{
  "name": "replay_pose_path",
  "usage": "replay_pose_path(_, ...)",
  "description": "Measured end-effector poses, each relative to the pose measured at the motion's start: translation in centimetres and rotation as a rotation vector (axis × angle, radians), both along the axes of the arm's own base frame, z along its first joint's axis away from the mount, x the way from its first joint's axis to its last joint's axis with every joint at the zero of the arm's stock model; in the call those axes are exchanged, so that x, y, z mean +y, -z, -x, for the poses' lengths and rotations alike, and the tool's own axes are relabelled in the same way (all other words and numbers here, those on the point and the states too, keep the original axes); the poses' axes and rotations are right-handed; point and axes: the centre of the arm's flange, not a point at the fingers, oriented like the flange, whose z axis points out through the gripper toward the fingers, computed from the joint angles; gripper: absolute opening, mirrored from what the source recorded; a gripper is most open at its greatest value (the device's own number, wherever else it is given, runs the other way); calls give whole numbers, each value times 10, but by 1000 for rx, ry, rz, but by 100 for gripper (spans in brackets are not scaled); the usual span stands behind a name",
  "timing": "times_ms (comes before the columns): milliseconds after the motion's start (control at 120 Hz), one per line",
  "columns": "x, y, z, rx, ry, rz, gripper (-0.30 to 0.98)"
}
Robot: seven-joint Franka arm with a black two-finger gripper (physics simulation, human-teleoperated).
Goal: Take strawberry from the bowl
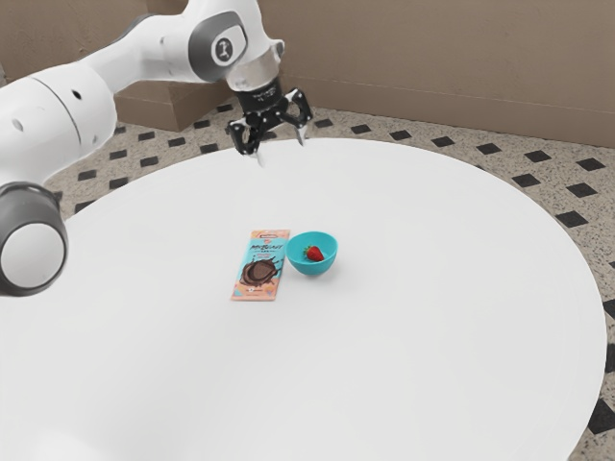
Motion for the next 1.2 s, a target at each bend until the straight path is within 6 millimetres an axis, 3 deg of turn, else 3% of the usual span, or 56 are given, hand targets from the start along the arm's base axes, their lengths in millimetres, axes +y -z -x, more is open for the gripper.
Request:
replay_pose_path(108, 7, 7, 8, 62, 105, -41, 64)
replay_pose_path(158, -3, 28, 7, 87, 146, -49, 65)
replay_pose_path(225, -18, 72, 2, 98, 178, -25, 66)
replay_pose_path(300, 4, 107, -13, 102, 118, 13, 67)
replay_pose_path(458, 19, 147, -31, 140, 16, 49, 67)
replay_pose_path(567, 19, 173, -33, 193, -31, 59, 57)
replay_pose_path(825, 13, 196, -38, 229, -117, 76, 28)
replay_pose_path(1200, 9, 218, -54, 149, -192, 60, 20)
